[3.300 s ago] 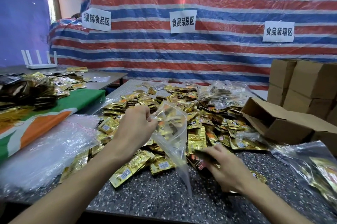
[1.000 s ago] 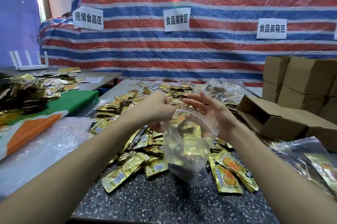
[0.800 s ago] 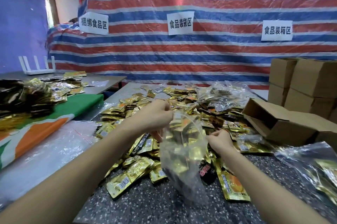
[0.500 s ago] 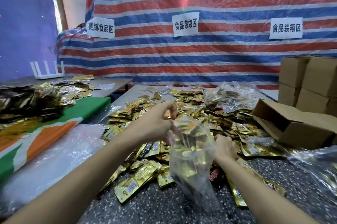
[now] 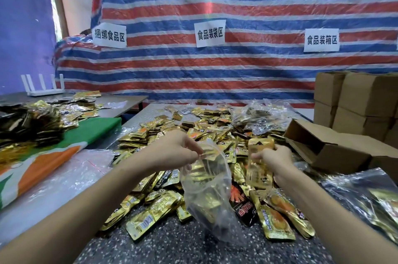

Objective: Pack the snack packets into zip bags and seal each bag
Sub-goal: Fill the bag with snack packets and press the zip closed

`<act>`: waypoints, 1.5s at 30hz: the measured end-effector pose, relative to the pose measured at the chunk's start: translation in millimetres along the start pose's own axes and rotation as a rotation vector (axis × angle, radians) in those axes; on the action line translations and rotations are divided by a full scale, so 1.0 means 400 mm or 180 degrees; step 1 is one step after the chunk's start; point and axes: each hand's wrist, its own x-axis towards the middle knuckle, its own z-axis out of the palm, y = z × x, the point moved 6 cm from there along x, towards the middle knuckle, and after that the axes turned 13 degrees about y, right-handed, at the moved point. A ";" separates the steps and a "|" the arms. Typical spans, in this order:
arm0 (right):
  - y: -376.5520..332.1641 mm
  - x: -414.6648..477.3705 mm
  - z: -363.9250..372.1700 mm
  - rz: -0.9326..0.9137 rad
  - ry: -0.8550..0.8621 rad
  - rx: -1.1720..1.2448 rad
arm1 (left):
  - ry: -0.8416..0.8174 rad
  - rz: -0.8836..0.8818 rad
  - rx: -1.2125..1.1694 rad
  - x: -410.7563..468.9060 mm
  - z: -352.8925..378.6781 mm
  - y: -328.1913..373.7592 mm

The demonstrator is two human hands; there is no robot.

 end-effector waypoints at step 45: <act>-0.205 -0.288 0.000 -0.2620 -0.2109 -0.1629 | 0.0113 -0.0084 -0.1083 -0.001 -0.017 0.006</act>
